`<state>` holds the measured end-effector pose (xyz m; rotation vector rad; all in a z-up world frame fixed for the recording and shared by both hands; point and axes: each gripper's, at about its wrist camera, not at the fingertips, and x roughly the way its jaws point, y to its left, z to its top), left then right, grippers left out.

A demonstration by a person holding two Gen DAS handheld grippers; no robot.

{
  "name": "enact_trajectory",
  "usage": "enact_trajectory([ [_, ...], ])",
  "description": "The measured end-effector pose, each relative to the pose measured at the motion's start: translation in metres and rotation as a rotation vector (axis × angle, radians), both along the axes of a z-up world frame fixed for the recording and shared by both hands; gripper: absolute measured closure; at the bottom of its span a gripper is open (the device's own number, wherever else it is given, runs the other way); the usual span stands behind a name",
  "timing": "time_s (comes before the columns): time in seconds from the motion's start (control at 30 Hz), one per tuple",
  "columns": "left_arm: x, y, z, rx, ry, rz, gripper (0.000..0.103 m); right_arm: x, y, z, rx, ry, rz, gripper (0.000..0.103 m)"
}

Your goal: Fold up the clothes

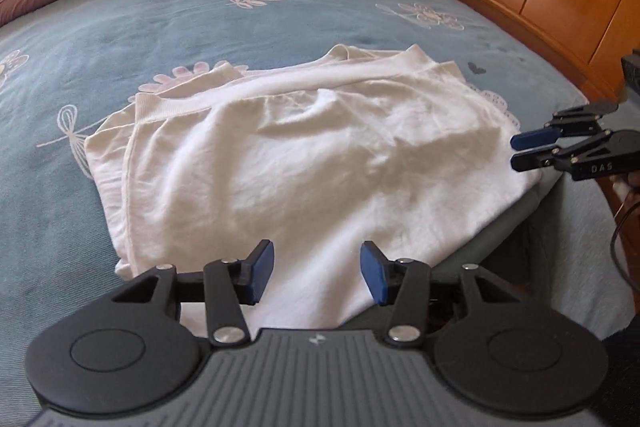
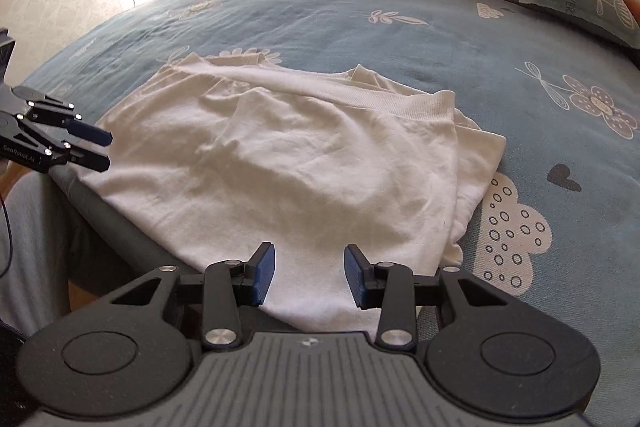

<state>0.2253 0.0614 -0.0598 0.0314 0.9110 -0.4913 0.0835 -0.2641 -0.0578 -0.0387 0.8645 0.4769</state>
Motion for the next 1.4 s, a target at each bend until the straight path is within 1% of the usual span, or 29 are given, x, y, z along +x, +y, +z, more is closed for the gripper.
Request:
enact_trajectory([
  [0.07, 0.002, -0.007, -0.011, -0.028, 0.020, -0.002, 0.053, -0.001, -0.003, -0.001, 0.006, -0.005, -0.029, 0.059],
  [0.13, 0.006, -0.009, -0.026, -0.003, 0.074, 0.003, 0.054, -0.002, -0.006, -0.001, 0.007, -0.011, -0.055, 0.059],
  [0.2, 0.005, -0.006, -0.023, -0.006, 0.053, -0.010, 0.052, -0.004, -0.008, -0.001, 0.008, -0.017, -0.081, 0.059],
  [0.23, 0.009, -0.003, -0.016, -0.009, 0.031, 0.005, 0.052, -0.004, -0.010, -0.002, 0.008, -0.020, -0.093, 0.058],
  [0.3, 0.017, 0.004, 0.000, -0.019, -0.026, 0.044, 0.048, -0.005, -0.013, -0.002, 0.009, -0.026, -0.119, 0.052],
  [0.33, 0.022, 0.008, 0.007, -0.033, -0.049, 0.068, 0.043, -0.002, -0.012, 0.005, 0.014, -0.050, -0.126, 0.050],
  [0.37, 0.027, 0.012, 0.011, -0.051, -0.061, 0.092, 0.039, 0.005, -0.010, 0.007, 0.019, -0.065, -0.128, 0.047],
  [0.47, 0.047, 0.023, 0.011, -0.096, -0.072, 0.172, 0.040, 0.028, -0.002, 0.011, 0.035, -0.100, -0.131, 0.046],
  [0.53, 0.057, 0.029, 0.004, -0.135, -0.060, 0.218, 0.040, 0.043, 0.003, 0.013, 0.045, -0.124, -0.134, 0.046],
  [0.57, 0.060, 0.033, -0.002, -0.133, -0.052, 0.253, 0.039, 0.050, 0.006, 0.014, 0.051, -0.136, -0.135, 0.046],
  [0.63, 0.064, 0.043, -0.013, -0.124, -0.040, 0.330, 0.041, 0.064, 0.010, 0.004, 0.043, -0.121, -0.152, 0.046],
  [0.67, 0.064, 0.050, -0.017, -0.125, -0.035, 0.366, 0.046, 0.068, 0.011, -0.004, 0.027, -0.110, -0.165, 0.046],
  [0.7, 0.064, 0.057, -0.021, -0.127, -0.029, 0.403, 0.044, 0.072, 0.011, -0.011, 0.010, -0.095, -0.186, 0.046],
  [0.73, 0.064, 0.063, -0.020, -0.149, -0.014, 0.424, 0.044, 0.075, 0.010, -0.019, -0.008, -0.078, -0.208, 0.046],
  [0.77, 0.064, 0.065, -0.017, -0.154, -0.009, 0.439, 0.045, 0.075, 0.008, -0.023, 0.001, -0.076, -0.216, 0.045],
  [0.8, 0.063, 0.063, -0.011, -0.134, -0.027, 0.453, 0.045, 0.075, 0.006, -0.026, 0.015, -0.077, -0.221, 0.042],
  [0.87, 0.061, 0.055, 0.001, -0.128, -0.079, 0.420, 0.046, 0.074, 0.003, -0.029, 0.038, -0.080, -0.231, 0.039],
  [0.9, 0.061, 0.050, 0.005, -0.150, -0.090, 0.388, 0.045, 0.073, 0.003, -0.026, 0.037, -0.089, -0.239, 0.039],
  [0.93, 0.062, 0.044, 0.007, -0.177, -0.095, 0.354, 0.043, 0.073, 0.004, -0.024, 0.035, -0.099, -0.247, 0.039],
  [1.0, 0.065, 0.029, 0.003, -0.194, -0.079, 0.298, 0.041, 0.071, 0.005, -0.017, 0.038, -0.127, -0.257, 0.039],
  [1.07, 0.070, 0.019, -0.010, -0.165, -0.060, 0.296, 0.041, 0.076, 0.004, -0.019, 0.040, -0.123, -0.266, 0.039],
  [1.1, 0.072, 0.019, -0.016, -0.157, -0.055, 0.311, 0.041, 0.078, 0.004, -0.021, 0.041, -0.118, -0.271, 0.039],
  [1.13, 0.074, 0.020, -0.021, -0.151, -0.052, 0.329, 0.046, 0.080, 0.003, -0.023, 0.042, -0.114, -0.276, 0.038],
  [1.17, 0.075, 0.021, -0.026, -0.145, -0.049, 0.347, 0.045, 0.083, 0.003, -0.024, 0.042, -0.110, -0.281, 0.037],
  [1.3, 0.078, 0.017, -0.028, -0.118, -0.070, 0.357, 0.044, 0.093, 0.001, -0.031, 0.045, -0.092, -0.300, 0.037],
  [1.37, 0.080, 0.014, -0.025, -0.102, -0.060, 0.366, 0.045, 0.097, -0.001, -0.034, 0.047, -0.083, -0.309, 0.037],
  [1.4, 0.079, 0.013, -0.021, -0.110, -0.065, 0.365, 0.046, 0.097, 0.000, -0.032, 0.051, -0.087, -0.306, 0.037],
])
